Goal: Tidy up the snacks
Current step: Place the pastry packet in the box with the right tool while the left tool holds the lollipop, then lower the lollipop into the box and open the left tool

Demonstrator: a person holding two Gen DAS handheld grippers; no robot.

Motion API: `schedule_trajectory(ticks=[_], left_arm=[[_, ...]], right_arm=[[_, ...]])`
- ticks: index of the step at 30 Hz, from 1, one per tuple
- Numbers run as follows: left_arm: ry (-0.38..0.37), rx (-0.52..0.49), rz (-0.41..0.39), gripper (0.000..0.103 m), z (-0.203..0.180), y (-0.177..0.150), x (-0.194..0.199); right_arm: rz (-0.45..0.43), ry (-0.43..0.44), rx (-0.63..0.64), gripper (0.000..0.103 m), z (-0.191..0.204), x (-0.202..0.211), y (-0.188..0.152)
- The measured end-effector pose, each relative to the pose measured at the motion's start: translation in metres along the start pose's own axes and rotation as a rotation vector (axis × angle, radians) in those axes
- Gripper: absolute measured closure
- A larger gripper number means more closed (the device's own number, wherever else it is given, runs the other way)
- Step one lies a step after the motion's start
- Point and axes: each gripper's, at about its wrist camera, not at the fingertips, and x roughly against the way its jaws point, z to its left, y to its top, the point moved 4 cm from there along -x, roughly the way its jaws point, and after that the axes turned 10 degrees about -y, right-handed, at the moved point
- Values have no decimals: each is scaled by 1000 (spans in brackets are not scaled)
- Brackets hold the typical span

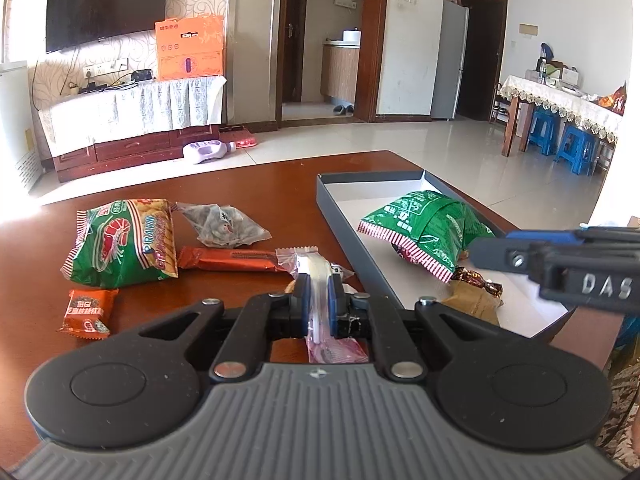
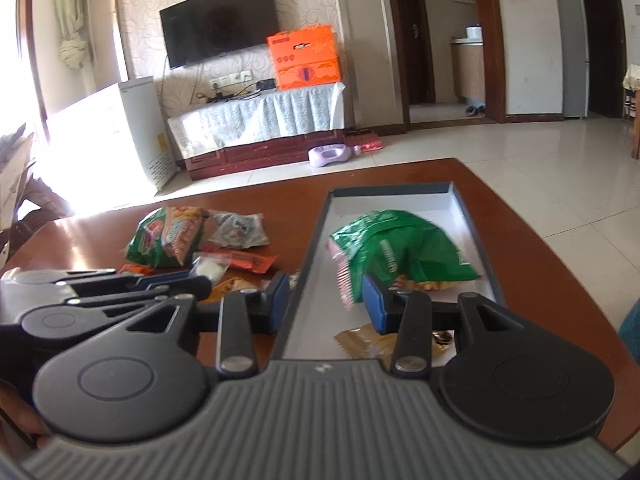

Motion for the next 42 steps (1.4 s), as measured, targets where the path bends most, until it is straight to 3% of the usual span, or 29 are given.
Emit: schedule_trajectory(ticks=[6,15,27,42], left_arm=[[-25,-1,3,92,-7,0,-3],[-73,-49,4,92,-33,6,-18],[-146,-67,7,92,-72,11,-46],[-180,-100,30,92,-85,20,-105]], right_arm=[[21,-23,-43,59,-15,-3,-3],[48,-33,12,59,-6,-1,-16],[11,-132,-77,59,-48,14,-32],[51,-207,63,60,-42,2,-40]])
